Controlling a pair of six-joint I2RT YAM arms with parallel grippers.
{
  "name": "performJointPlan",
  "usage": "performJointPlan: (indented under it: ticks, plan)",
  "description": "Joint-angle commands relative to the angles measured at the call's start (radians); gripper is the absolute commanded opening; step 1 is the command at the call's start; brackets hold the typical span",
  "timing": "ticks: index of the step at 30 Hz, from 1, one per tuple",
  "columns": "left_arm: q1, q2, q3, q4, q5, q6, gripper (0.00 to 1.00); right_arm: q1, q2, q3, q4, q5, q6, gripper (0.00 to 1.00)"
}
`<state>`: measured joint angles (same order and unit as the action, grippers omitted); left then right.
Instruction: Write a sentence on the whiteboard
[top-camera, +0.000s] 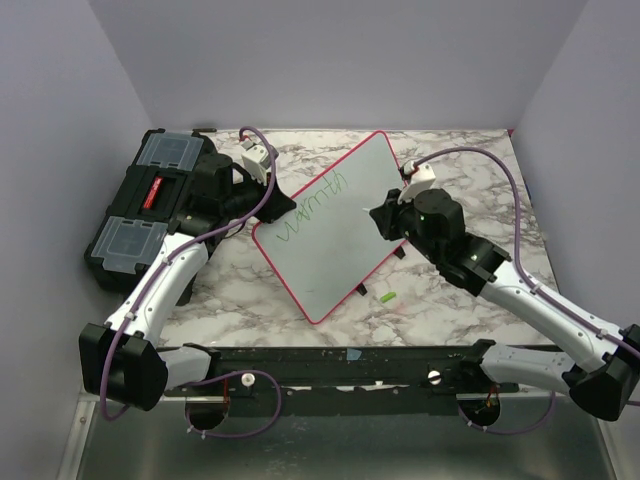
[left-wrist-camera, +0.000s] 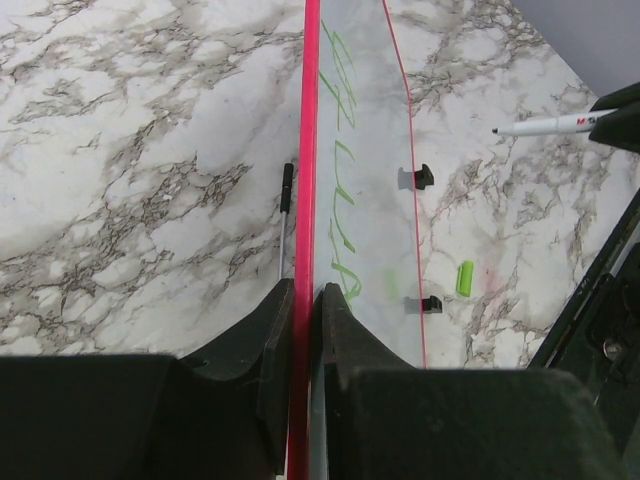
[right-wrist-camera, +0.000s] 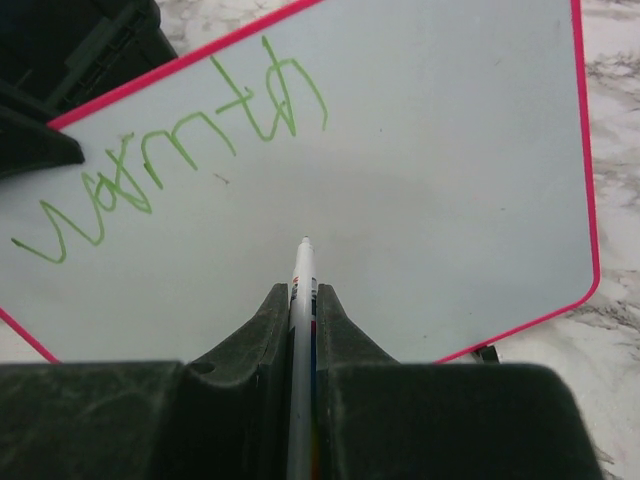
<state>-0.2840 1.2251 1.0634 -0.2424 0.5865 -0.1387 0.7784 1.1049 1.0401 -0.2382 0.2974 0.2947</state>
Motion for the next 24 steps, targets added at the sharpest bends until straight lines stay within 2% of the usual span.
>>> performJointPlan:
  ticks: [1,8,15,19,24]
  plan:
    - [-0.007,-0.021,0.000,0.034,-0.036,0.062,0.00,-0.001,-0.046,-0.063,-0.013,-0.072,-0.011,0.01]
    - [-0.007,-0.018,-0.004,0.044,-0.048,0.049,0.00,-0.001,-0.099,-0.159,0.101,-0.218,-0.004,0.01]
    - [-0.007,-0.025,-0.019,0.059,-0.065,0.035,0.00,0.003,-0.068,-0.202,0.198,-0.413,0.006,0.01]
    - [-0.007,-0.029,-0.041,0.079,-0.070,0.034,0.00,0.048,-0.019,-0.200,0.229,-0.416,0.034,0.01]
    - [-0.007,-0.020,-0.046,0.086,-0.083,0.036,0.00,0.177,0.031,-0.175,0.255,-0.304,-0.007,0.01]
